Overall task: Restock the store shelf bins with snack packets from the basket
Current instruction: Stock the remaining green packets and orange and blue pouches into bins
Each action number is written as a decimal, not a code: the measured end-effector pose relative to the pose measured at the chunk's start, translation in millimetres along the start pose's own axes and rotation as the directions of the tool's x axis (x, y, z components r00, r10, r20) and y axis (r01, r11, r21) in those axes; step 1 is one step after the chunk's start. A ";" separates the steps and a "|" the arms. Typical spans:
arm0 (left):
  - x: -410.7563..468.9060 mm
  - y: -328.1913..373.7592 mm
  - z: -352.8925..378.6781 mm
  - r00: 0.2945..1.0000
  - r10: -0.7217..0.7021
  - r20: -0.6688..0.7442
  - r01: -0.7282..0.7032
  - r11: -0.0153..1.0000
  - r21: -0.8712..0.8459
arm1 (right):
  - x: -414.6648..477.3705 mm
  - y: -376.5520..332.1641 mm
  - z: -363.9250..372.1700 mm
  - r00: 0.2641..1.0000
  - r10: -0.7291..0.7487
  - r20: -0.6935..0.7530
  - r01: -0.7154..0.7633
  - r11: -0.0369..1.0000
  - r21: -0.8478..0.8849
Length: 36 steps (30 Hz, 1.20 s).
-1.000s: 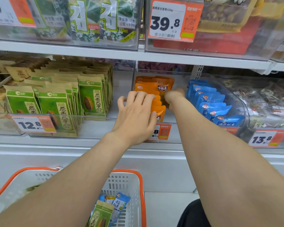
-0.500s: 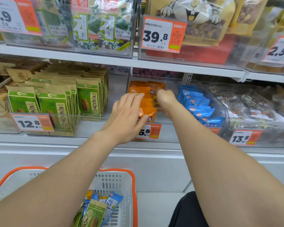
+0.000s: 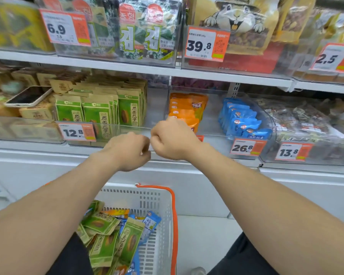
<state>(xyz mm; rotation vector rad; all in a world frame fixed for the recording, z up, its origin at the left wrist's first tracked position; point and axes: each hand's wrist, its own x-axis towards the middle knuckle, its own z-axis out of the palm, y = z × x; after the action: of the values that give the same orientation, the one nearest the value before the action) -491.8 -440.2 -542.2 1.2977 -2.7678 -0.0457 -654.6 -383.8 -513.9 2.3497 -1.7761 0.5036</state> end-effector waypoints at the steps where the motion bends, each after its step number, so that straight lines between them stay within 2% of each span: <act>1: -6.4 -7.2 3.1 0.985 -0.012 0.172 0.010 1.000 0.012 | -1.8 -7.2 6.0 0.996 -0.033 0.082 0.035 0.999 -0.018; 3: -16.7 -19.6 10.7 0.910 -0.034 0.412 0.012 0.998 0.055 | -3.6 -20.3 21.2 0.963 -0.068 0.261 0.080 0.996 -0.036; 5: -24.4 -28.9 15.8 0.843 -0.083 0.531 0.034 0.994 0.101 | -3.9 -32.6 39.5 0.888 -0.092 0.451 0.135 0.989 -0.064; 8: -31.2 -42.1 22.5 0.767 -0.132 0.628 0.096 0.991 0.091 | -9.1 -45.9 71.0 0.728 -0.054 0.683 0.176 0.978 -0.110; 11: -32.6 -52.5 29.0 0.748 -0.162 0.643 0.101 0.986 0.130 | -17.0 -52.4 110.6 0.543 0.014 0.839 0.289 0.936 -0.203; 15: -23.9 -60.3 43.3 0.761 -0.151 0.631 0.075 0.986 0.146 | -26.4 -52.4 161.6 0.432 -0.026 0.901 0.418 0.891 -0.175; 19: -10.0 -60.9 56.7 0.772 -0.105 0.626 0.040 0.992 0.118 | -35.3 -45.3 207.1 0.385 -0.079 0.920 0.556 0.815 -0.163; 25: 8.6 -49.7 65.4 0.771 -0.050 0.635 -0.005 0.996 0.085 | -39.4 -28.7 263.8 0.303 -0.070 0.950 0.543 0.832 -0.112; 30: 17.0 -47.4 72.2 0.770 -0.033 0.637 -0.031 0.996 0.088 | -40.2 -18.7 281.7 0.221 0.048 0.974 0.502 0.851 -0.155; 34: 20.6 -46.9 72.3 0.764 -0.030 0.644 -0.041 0.995 0.095 | -34.8 -21.3 278.9 0.184 0.052 0.982 0.460 0.878 -0.133; 36: 22.3 -49.3 74.5 0.757 -0.037 0.652 -0.046 0.993 0.110 | -30.0 -26.7 269.6 0.198 0.005 0.980 0.452 0.887 -0.096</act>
<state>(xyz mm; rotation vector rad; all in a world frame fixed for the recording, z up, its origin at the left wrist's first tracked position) -474.8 -489.5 -618.0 1.5428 -3.3953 -0.4238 -589.7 -435.1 -773.6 2.6431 -1.4031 -1.6467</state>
